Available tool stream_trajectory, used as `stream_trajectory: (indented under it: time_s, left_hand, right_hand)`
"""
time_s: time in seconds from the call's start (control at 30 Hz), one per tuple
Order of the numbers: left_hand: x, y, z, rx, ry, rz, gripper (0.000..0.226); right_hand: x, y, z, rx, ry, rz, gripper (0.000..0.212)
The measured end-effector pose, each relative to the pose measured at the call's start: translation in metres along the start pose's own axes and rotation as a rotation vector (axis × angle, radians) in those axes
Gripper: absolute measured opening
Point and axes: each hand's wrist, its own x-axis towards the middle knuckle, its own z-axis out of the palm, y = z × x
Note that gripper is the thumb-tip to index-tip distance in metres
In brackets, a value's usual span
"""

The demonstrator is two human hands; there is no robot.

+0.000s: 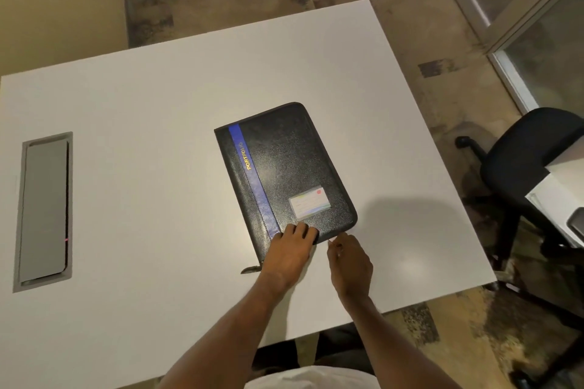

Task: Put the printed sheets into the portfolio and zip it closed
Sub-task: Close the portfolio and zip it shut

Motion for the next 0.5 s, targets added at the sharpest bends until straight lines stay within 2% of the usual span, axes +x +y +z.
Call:
stream_trajectory:
  time_s: [0.1,0.17,0.2,0.27,0.37,0.5]
  left_hand:
    - [-0.003,-0.001,-0.003,0.054,-0.003,0.143,0.030]
    - [-0.002,0.001,-0.006,0.049,0.022,0.233,0.055]
    - [-0.002,0.001,-0.007,0.055,0.031,0.263,0.060]
    - [-0.001,-0.001,-0.007,0.094,0.034,0.292,0.049]
    - [0.002,-0.006,-0.001,0.189,-0.002,0.311,0.020]
    - [0.004,-0.006,-0.004,0.219,-0.010,0.346,0.034]
  right_hand:
    - [-0.001,0.004,0.000,0.042,-0.009,-0.001,0.013]
    - [0.000,0.005,0.000,0.076,-0.016,0.008,0.011]
    - [0.000,0.005,-0.001,0.084,-0.010,0.011,0.010]
    - [0.001,0.005,-0.001,0.109,0.015,0.039,0.010]
    - [0.002,0.005,-0.003,0.214,0.095,0.103,0.011]
    - [0.009,0.012,-0.007,0.286,0.137,0.114,0.014]
